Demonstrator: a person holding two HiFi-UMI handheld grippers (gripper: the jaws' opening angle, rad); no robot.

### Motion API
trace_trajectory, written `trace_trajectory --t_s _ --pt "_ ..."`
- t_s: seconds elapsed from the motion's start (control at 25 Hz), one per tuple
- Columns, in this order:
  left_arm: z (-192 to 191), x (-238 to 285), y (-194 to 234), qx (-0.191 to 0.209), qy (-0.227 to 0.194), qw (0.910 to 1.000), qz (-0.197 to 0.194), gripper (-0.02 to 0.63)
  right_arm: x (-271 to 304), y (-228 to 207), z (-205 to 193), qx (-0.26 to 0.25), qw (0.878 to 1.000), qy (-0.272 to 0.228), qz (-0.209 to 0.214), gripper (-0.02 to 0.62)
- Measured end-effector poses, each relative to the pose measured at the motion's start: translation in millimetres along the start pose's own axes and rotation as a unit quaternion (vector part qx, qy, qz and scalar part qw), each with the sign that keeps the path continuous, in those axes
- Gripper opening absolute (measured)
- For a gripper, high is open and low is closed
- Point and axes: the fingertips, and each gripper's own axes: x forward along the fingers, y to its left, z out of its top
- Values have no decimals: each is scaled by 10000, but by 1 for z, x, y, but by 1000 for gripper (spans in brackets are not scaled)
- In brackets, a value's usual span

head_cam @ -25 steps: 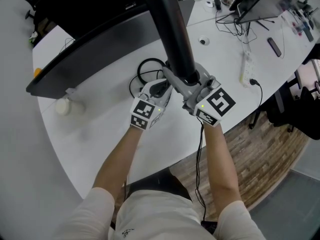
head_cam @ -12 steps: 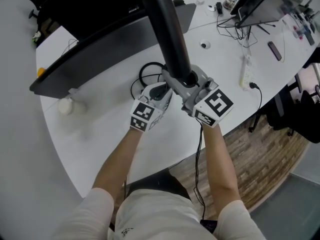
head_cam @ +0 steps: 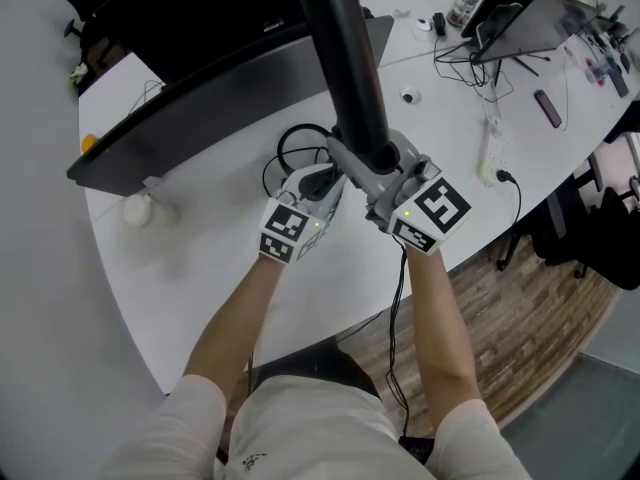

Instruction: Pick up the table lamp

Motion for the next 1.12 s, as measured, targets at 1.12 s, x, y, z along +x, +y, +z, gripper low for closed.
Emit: trace_trajectory --t_s 1.12 --pt "109 -45 -32 424 -417 9982 -82 48 -17 35 118 -389 9984 -408 98 37"
